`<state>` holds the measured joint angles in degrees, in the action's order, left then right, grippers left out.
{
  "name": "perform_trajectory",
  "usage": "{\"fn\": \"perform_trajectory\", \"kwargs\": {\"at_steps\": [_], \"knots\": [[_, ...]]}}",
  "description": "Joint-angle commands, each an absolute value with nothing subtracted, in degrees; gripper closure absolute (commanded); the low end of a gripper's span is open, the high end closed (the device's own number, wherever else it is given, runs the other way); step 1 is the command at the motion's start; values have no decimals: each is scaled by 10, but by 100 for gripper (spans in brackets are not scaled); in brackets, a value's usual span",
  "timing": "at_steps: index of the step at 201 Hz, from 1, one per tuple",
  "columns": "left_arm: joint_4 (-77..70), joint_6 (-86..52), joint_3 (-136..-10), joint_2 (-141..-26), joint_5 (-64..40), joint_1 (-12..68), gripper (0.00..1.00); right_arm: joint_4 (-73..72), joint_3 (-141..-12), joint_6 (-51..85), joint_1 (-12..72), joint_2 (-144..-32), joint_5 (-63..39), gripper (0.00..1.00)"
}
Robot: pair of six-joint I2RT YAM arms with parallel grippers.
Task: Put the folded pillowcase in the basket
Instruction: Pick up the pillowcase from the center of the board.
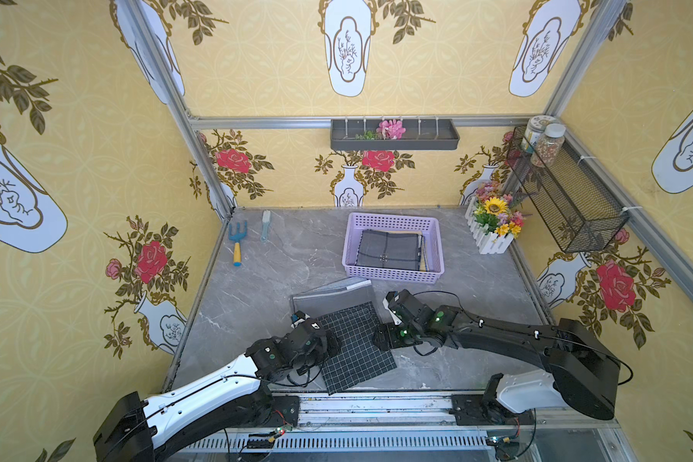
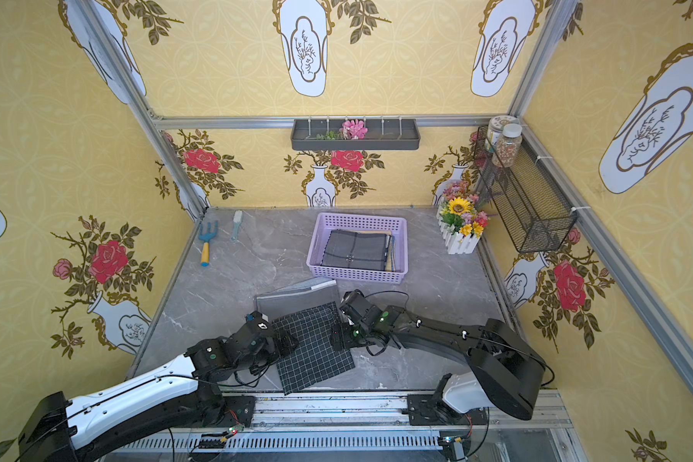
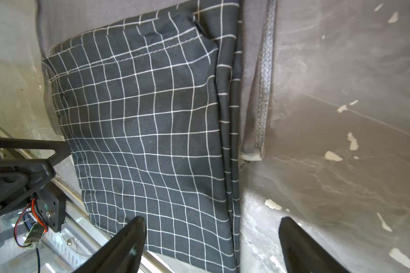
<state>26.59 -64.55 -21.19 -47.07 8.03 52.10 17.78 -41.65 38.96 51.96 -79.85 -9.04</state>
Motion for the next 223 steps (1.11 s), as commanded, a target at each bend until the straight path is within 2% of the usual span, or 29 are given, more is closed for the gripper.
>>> {"fn": "perform_trajectory", "kwargs": {"at_steps": [1, 141, 223], "knots": [[264, -654, -199, -471, 73, 521, 4, 170, -418, 393, 520, -800, -83, 9], [185, -661, -147, -469, 64, 523, 23, 166, -411, 400, 520, -803, -79, 9], [197, -658, -146, -469, 70, 523, 42, 128, -405, 401, 520, -837, -98, 24]]}}
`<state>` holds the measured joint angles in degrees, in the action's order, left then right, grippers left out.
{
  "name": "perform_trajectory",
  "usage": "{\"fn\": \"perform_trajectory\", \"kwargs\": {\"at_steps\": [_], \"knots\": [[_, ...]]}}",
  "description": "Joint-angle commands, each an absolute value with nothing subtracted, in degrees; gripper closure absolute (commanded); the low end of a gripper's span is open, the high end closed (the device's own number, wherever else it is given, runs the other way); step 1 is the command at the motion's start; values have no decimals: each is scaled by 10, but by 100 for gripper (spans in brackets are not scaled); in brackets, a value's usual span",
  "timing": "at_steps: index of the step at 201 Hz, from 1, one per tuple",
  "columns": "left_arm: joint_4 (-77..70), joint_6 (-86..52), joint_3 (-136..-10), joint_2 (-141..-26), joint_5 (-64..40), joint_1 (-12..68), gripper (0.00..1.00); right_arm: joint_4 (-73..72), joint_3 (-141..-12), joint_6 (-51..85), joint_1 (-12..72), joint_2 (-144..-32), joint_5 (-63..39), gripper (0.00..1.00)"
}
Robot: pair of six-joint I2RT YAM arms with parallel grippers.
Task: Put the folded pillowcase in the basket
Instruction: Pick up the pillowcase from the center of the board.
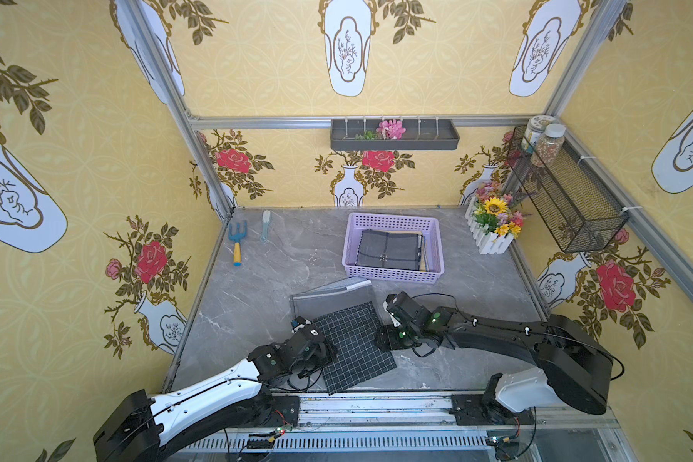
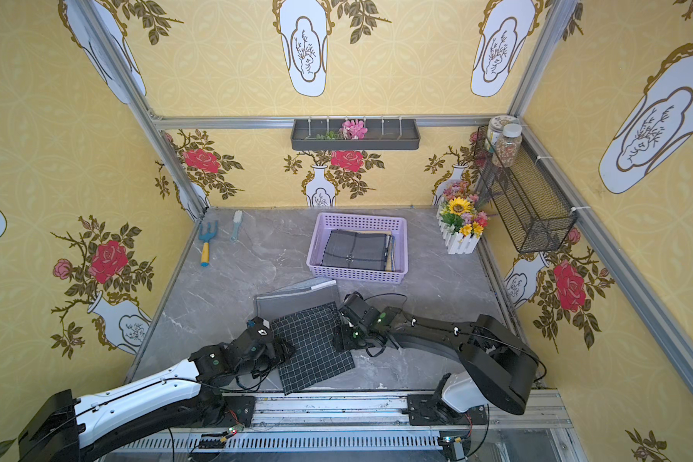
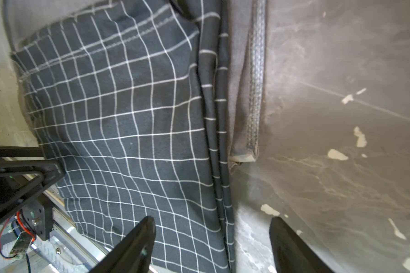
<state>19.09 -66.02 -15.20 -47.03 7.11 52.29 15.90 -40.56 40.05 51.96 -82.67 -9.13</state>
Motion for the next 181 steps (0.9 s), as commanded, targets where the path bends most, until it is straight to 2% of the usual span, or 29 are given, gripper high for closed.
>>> {"fn": "perform_trajectory", "kwargs": {"at_steps": [1, 25, 63, 100, 130, 181], "knots": [[196, -658, -146, -469, 71, 523, 42, 128, -405, 401, 520, -837, -98, 25], [197, -660, -142, -467, 70, 523, 47, 117, -406, 401, 520, -851, -101, 28], [204, -660, -141, -466, 74, 523, 51, 102, -409, 401, 519, -872, -109, 41], [207, -661, -141, -472, 75, 523, 56, 98, -409, 401, 519, -881, -109, 45], [207, -660, -142, -477, 77, 523, 60, 98, -408, 403, 517, -885, -106, 52], [208, -662, -141, -480, 81, 523, 74, 103, -403, 404, 515, -886, -105, 70]]}}
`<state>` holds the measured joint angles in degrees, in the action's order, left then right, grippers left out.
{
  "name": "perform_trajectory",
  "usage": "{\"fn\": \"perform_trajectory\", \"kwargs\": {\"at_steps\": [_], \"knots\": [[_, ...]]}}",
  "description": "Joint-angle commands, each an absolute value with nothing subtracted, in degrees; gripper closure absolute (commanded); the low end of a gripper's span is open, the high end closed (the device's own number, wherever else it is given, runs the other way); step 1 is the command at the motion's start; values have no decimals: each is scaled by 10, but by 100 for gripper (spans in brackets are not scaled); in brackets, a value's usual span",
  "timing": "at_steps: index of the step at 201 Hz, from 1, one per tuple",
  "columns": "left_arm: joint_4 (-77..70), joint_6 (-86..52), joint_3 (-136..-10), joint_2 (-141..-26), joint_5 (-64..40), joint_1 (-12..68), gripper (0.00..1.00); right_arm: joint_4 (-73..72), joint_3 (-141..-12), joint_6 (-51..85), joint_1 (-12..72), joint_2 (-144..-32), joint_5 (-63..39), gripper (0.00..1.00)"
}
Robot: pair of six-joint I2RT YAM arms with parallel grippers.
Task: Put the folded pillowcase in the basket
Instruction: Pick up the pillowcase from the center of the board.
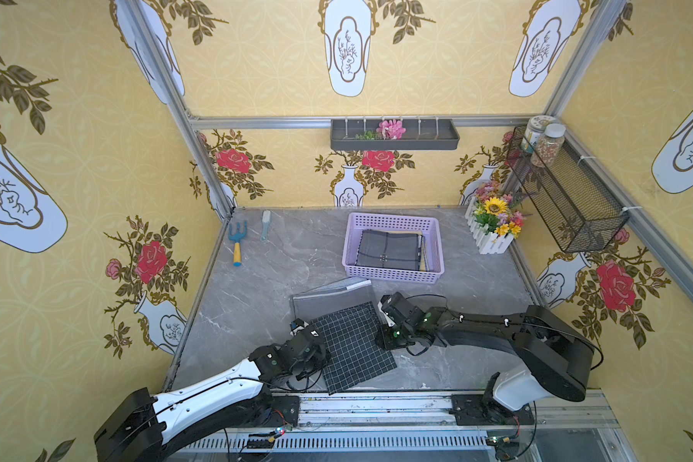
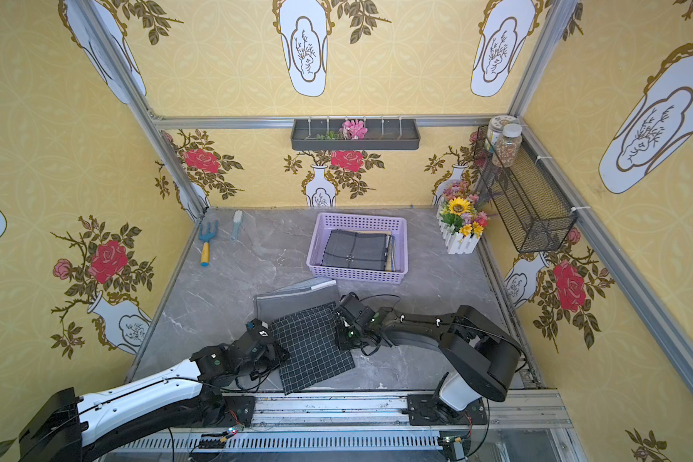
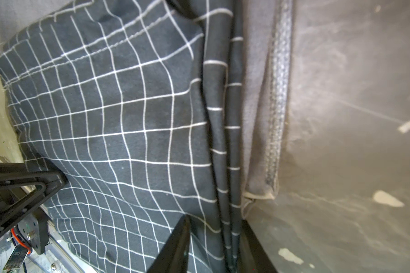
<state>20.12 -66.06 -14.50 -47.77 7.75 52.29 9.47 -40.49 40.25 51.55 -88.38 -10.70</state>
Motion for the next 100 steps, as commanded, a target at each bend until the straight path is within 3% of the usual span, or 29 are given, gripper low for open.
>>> {"fn": "perform_trajectory", "kwargs": {"at_steps": [1, 62, 100], "knots": [[208, -662, -141, -480, 81, 523, 74, 103, -403, 404, 514, -886, -105, 71], [207, -661, -144, -483, 80, 523, 95, 106, -403, 405, 514, -884, -120, 93], [221, -655, -160, -482, 81, 523, 100, 123, -406, 405, 515, -866, -119, 95]]}}
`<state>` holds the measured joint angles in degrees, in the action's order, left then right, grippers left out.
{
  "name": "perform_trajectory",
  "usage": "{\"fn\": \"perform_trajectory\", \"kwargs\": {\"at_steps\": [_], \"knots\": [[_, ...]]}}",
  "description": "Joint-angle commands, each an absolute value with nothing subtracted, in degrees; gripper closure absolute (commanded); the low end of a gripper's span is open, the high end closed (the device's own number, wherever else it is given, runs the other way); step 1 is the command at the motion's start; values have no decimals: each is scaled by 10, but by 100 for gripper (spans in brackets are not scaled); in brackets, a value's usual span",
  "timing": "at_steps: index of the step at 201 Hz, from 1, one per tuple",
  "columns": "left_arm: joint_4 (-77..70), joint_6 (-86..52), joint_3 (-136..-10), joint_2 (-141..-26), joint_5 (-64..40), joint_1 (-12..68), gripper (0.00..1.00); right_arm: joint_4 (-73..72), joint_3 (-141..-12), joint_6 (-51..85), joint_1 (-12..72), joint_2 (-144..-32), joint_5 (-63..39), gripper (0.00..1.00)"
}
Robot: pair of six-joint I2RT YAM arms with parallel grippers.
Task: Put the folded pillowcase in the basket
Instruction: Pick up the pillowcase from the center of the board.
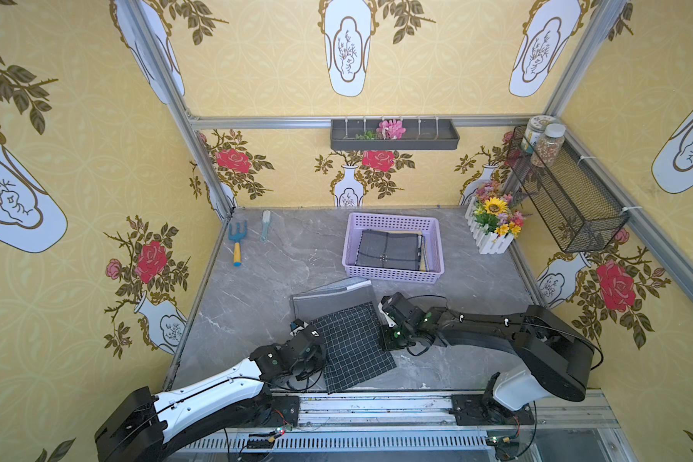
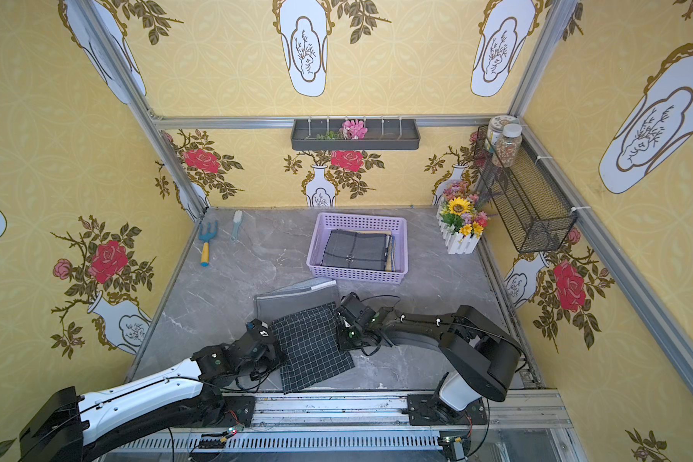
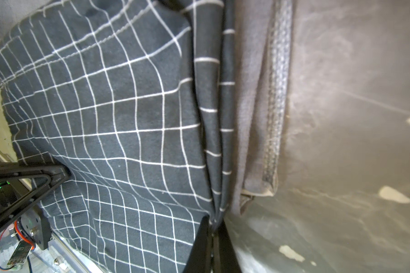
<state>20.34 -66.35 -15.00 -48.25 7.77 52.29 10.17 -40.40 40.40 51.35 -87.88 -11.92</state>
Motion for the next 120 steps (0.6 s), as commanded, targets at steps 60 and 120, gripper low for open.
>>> {"fn": "perform_trajectory", "kwargs": {"at_steps": [60, 120], "knots": [[258, -642, -203, -482, 87, 523, 100, 172, -427, 400, 514, -819, -103, 96], [302, -610, -276, -499, 114, 523, 100, 231, -468, 382, 506, -773, -74, 96]]}}
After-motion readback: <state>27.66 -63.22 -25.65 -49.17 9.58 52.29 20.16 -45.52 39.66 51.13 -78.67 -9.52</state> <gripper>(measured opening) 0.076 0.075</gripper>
